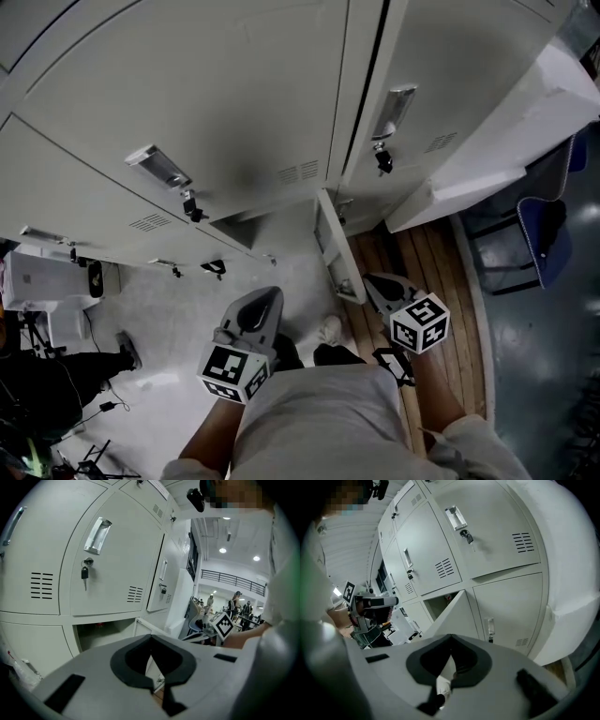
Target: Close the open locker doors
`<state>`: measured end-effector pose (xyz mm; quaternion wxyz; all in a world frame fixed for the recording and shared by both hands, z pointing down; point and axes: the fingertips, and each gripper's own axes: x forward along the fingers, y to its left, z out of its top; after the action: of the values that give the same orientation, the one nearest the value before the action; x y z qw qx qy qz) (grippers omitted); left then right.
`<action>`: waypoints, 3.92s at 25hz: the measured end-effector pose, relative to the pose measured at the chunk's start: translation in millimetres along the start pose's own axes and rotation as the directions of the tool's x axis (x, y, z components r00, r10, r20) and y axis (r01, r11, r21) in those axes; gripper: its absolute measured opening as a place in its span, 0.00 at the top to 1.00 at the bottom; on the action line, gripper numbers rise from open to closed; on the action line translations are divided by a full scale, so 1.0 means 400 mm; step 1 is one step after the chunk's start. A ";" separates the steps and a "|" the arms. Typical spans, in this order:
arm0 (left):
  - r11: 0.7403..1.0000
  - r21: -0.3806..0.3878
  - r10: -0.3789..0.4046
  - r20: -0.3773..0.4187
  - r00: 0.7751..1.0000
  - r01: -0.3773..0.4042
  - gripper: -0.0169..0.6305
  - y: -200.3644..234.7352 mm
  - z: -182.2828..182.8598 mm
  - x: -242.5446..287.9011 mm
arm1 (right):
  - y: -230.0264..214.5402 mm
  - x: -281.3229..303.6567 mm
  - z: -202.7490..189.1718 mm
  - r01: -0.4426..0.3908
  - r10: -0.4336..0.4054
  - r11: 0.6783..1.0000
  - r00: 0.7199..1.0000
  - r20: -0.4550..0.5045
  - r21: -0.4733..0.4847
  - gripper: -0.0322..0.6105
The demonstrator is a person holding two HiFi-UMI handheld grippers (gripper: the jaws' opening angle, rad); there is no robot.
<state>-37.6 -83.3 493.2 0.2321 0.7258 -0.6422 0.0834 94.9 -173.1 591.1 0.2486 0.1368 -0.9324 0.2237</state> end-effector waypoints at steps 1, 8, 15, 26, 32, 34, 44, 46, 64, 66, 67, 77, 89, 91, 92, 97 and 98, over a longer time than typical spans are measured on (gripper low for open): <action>1.000 -0.002 -0.001 -0.001 1.000 0.001 0.95 0.010 -0.001 -0.006 | 0.014 0.008 0.001 -0.004 0.004 1.000 1.000 -0.002 -0.001 0.91; 1.000 -0.005 -0.021 0.006 1.000 0.021 0.95 0.058 0.001 -0.028 | 0.101 0.070 0.004 -0.041 0.041 0.999 0.999 -0.021 -0.012 0.91; 1.000 -0.010 -0.017 0.006 1.000 0.017 0.95 0.121 0.001 -0.055 | 0.180 0.135 0.022 -0.079 0.078 0.997 0.996 -0.031 -0.028 0.91; 1.000 -0.018 0.013 0.013 1.000 -0.013 0.95 0.217 0.001 -0.112 | 0.260 0.235 0.055 -0.124 0.121 0.991 0.992 -0.046 -0.059 0.91; 0.999 -0.024 0.035 0.016 0.999 -0.035 0.95 0.274 -0.003 -0.149 | 0.289 0.289 0.080 -0.130 0.127 0.989 0.991 -0.047 -0.071 0.91; 0.999 -0.026 0.043 0.016 0.999 -0.042 0.95 0.293 -0.005 -0.160 | 0.297 0.306 0.088 -0.132 0.128 0.988 0.991 -0.047 -0.076 0.91; 0.997 -0.037 0.073 0.024 0.997 -0.072 0.95 0.383 -0.001 -0.202 | 0.326 0.388 0.132 -0.139 0.134 0.984 0.990 -0.050 -0.108 0.91; 0.997 -0.039 0.073 0.027 0.997 -0.072 0.95 0.395 0.000 -0.204 | 0.329 0.400 0.139 -0.137 0.132 0.985 0.990 -0.049 -0.109 0.91; 0.997 -0.032 0.076 0.050 0.996 -0.075 0.95 0.460 0.025 -0.220 | 0.337 0.476 0.187 -0.113 0.110 0.987 0.993 -0.031 -0.110 0.91; 0.997 -0.032 0.078 0.052 0.996 -0.076 0.95 0.465 0.026 -0.224 | 0.337 0.483 0.191 -0.110 0.107 0.988 0.994 -0.028 -0.108 0.91; 0.996 -0.033 0.079 0.053 0.995 -0.077 0.95 0.468 0.026 -0.226 | 0.336 0.487 0.194 -0.109 0.106 0.988 0.994 -0.026 -0.107 0.91; 0.994 -0.042 0.108 0.066 0.992 -0.105 0.95 0.510 0.031 -0.256 | 0.331 0.540 0.227 -0.096 0.095 0.990 0.995 -0.018 -0.106 0.91; 0.986 -0.062 0.157 0.084 0.984 -0.152 0.95 0.561 0.043 -0.288 | 0.323 0.601 0.269 -0.100 0.097 0.988 0.995 -0.025 -0.118 0.91; 0.986 -0.065 0.160 0.086 0.983 -0.155 0.95 0.565 0.044 -0.286 | 0.319 0.607 0.273 -0.101 0.099 0.987 0.995 -0.029 -0.122 0.91; 0.986 -0.067 0.161 0.088 0.983 -0.155 0.95 0.567 0.045 -0.284 | 0.317 0.610 0.274 -0.102 0.099 0.987 0.995 -0.030 -0.122 0.91; 0.985 -0.072 0.162 0.096 0.982 -0.156 0.95 0.570 0.054 -0.275 | 0.303 0.620 0.279 -0.100 0.096 0.988 0.995 -0.039 -0.116 0.91; 0.985 -0.073 0.163 0.096 0.982 -0.156 0.95 0.570 0.056 -0.274 | 0.302 0.621 0.280 -0.102 0.097 0.988 0.994 -0.042 -0.118 0.91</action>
<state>-280.7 -10.7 480.2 0.2149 0.6674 -0.7117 0.0437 -202.7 -159.1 592.3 0.2615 0.0708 -0.9453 0.1819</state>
